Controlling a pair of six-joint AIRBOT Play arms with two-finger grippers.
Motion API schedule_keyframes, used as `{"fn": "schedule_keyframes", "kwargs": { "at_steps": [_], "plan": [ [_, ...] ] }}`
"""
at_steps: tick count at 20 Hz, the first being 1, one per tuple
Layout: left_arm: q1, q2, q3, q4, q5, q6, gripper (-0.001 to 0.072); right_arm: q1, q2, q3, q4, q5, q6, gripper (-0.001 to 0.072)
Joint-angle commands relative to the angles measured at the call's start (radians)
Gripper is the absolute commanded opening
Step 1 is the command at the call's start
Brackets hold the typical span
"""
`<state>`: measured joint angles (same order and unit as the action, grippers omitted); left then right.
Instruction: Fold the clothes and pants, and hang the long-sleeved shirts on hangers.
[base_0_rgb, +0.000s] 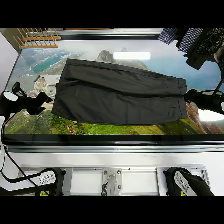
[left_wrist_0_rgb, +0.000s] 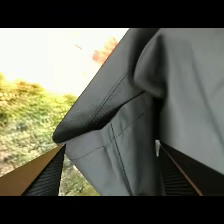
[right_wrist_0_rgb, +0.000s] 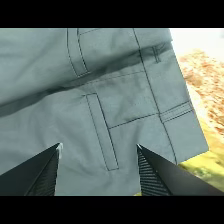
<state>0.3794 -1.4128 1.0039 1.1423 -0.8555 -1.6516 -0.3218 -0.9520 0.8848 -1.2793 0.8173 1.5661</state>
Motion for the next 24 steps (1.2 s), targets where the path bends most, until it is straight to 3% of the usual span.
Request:
{"fn": "schedule_keyframes", "kwargs": {
  "at_steps": [1, 5, 9, 24],
  "plan": [
    [-0.04, -0.063, 0.017, 0.011, 0.005, 0.082, 0.0614, -0.001, 0.0, 0.0, 0.0, 0.003, 0.0, 0.051],
    [-0.056, -0.209, 0.214, 0.019, -0.159, 0.251, 0.0614, -0.001, 0.0, 0.0, 0.0, 0.003, 0.0, 0.051],
    [-0.056, -0.306, 0.341, 0.019, -0.274, 0.312, 0.0614, -0.001, 0.0, -0.001, 0.0, 0.003, 0.0, 0.051],
    [-0.073, -0.346, 0.347, 0.017, -0.39, 0.336, 0.0613, -0.001, -0.029, -0.002, 0.001, 0.003, 0.001, 0.051]
  ]
}}
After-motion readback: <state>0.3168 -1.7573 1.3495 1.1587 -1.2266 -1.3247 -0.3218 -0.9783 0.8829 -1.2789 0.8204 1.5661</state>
